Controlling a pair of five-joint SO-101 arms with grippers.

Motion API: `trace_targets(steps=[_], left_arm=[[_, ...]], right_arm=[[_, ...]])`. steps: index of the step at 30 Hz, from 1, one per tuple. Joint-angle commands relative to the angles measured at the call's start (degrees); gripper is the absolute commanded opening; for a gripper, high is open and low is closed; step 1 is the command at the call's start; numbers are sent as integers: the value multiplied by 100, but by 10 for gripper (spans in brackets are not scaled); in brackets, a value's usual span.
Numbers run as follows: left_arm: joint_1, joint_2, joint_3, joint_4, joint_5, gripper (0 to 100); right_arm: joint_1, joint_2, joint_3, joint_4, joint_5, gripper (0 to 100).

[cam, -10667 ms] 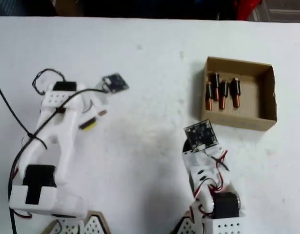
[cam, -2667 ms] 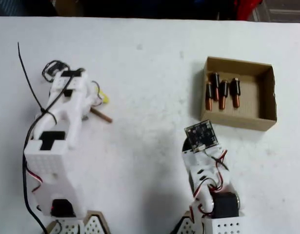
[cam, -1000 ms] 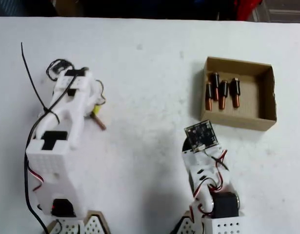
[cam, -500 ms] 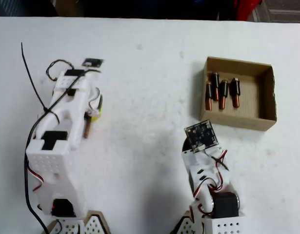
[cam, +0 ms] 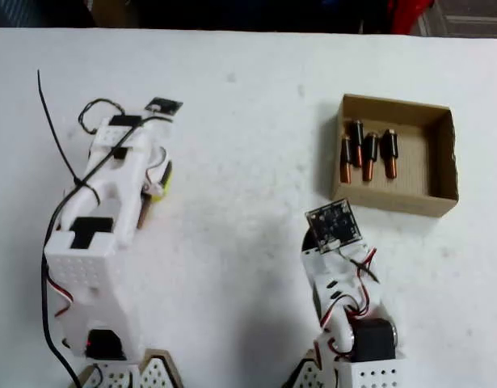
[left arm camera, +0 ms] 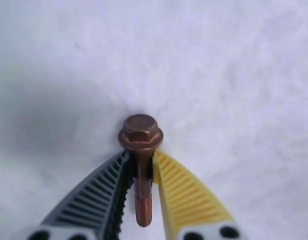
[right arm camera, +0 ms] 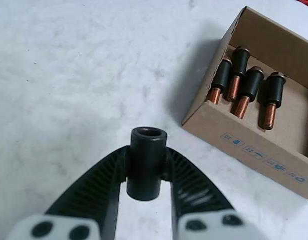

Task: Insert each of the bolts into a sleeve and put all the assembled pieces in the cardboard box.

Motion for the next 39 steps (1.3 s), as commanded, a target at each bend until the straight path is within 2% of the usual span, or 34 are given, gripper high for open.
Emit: trace_targets(steps=[1, 7, 28, 39], left_arm=[[136, -22, -62, 167, -70, 23], [110, -312, 475, -176, -62, 23], [110, -2985, 4018, -2286, -70, 23], [119, -3257, 4360, -2699, -70, 27]], right_arm=[[31, -66, -26, -136, 0, 17], [22, -66, -26, -136, 0, 17], [40, -66, -26, -127, 0, 17], [31, -66, -26, -127, 0, 17]])
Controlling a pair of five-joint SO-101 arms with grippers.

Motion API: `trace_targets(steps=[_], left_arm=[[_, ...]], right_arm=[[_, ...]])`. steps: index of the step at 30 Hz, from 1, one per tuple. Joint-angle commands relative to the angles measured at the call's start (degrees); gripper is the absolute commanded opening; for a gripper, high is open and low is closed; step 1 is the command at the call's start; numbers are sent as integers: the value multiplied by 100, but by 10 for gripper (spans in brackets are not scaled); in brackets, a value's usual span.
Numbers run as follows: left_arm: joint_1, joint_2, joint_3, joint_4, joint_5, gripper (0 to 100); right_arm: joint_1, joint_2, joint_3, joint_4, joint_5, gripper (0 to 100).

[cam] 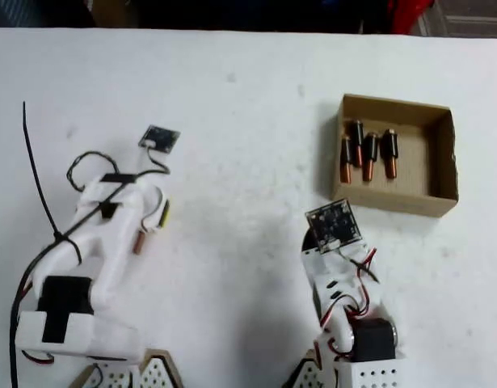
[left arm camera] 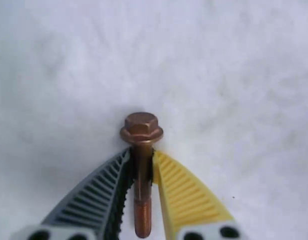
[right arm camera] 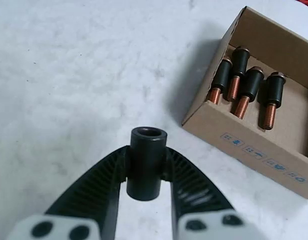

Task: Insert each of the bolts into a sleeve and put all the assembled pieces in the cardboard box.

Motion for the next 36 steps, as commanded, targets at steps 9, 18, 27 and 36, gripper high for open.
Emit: trace_targets(steps=[9, 18, 27, 36], left_arm=[[92, -224, -35, -79, -44, 27], [92, -224, -325, 237, -62, 164], [101, -215, -615, 299, -62, 158], [75, 330, -1284, 905, -62, 158]], right_arm=[[31, -66, 0, -127, 0, 17], [22, -66, 53, -145, 0, 17], [22, -66, 53, -145, 0, 18], [22, -66, 53, -145, 0, 18]])
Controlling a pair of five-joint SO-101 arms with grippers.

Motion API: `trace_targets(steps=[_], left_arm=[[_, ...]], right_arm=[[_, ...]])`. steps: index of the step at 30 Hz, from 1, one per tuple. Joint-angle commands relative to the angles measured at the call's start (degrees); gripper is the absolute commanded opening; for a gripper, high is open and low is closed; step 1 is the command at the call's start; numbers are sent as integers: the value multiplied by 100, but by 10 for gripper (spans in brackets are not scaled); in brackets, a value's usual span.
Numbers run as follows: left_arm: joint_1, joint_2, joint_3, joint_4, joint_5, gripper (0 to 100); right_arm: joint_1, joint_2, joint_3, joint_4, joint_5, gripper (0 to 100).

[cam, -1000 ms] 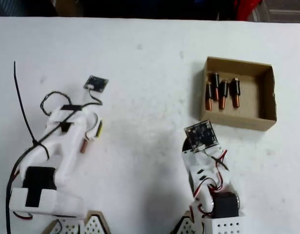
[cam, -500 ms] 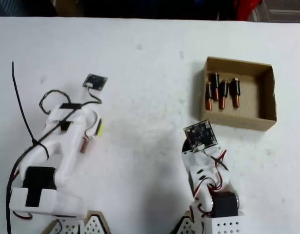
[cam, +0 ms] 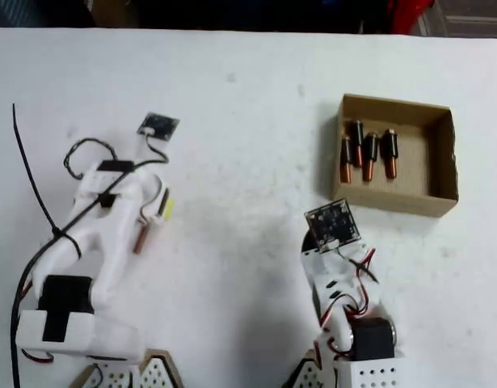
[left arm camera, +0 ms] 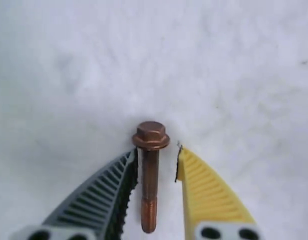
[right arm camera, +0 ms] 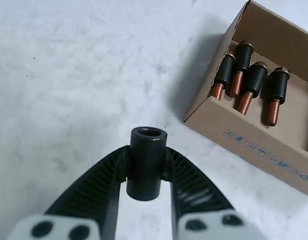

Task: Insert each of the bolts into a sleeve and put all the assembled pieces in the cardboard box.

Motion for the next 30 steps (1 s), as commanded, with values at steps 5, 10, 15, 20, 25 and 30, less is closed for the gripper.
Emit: trace_targets(steps=[5, 10, 15, 20, 25, 30], left_arm=[[57, 1270, -1169, 457, -35, 158], [48, 1631, -1547, 730, -35, 157], [48, 1675, -1565, 721, -35, 83], [48, 1675, -1582, 712, -35, 22], [40, 1631, -1591, 624, -26, 22], [-136, 1631, -1600, 510, 501, 22]], right_arm=[[31, -66, -35, -145, 0, 18], [31, -66, -35, -145, 0, 18], [31, -66, -35, -145, 0, 18], [31, -66, -35, -145, 0, 18], [31, -66, -35, -145, 0, 18], [22, -66, -35, -145, 0, 18]])
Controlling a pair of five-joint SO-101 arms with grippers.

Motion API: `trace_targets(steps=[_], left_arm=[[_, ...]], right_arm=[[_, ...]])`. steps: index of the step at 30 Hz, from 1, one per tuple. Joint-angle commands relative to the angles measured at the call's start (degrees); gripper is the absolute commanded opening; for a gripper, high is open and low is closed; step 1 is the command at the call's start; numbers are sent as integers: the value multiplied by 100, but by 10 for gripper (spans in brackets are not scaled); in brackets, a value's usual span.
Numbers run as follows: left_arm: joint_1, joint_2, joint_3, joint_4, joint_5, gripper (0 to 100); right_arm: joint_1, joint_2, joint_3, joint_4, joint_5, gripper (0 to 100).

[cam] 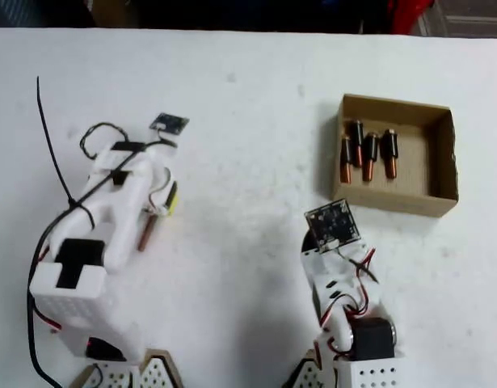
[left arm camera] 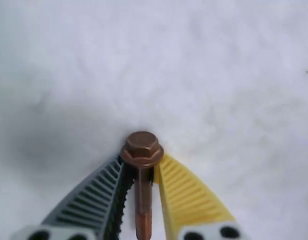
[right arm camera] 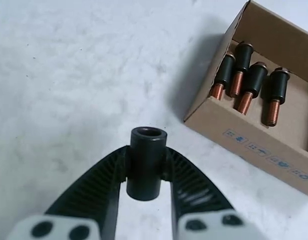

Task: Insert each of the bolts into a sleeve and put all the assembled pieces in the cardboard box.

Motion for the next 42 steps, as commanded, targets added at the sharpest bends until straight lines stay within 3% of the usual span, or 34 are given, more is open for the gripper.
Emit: trace_targets(steps=[1, 6, 13, 22, 31, 42], left_arm=[[-224, -13, -176, -202, 492, 22], [-233, -13, -615, 141, 501, 22], [-215, -13, -1916, 1459, 501, 22], [-189, -259, -2866, 2418, 519, 22], [119, -2475, -1837, 2382, 501, 22], [602, -4708, -378, 1530, 519, 24]], right_arm=[[13, -66, -35, -145, 0, 18], [4, -66, -26, -145, 0, 18], [4, -66, 132, -453, -35, 18], [-259, -66, 466, -1033, -35, 17], [-971, -66, 484, -1042, -53, 17], [-1851, -57, 519, -1719, -62, 17]])
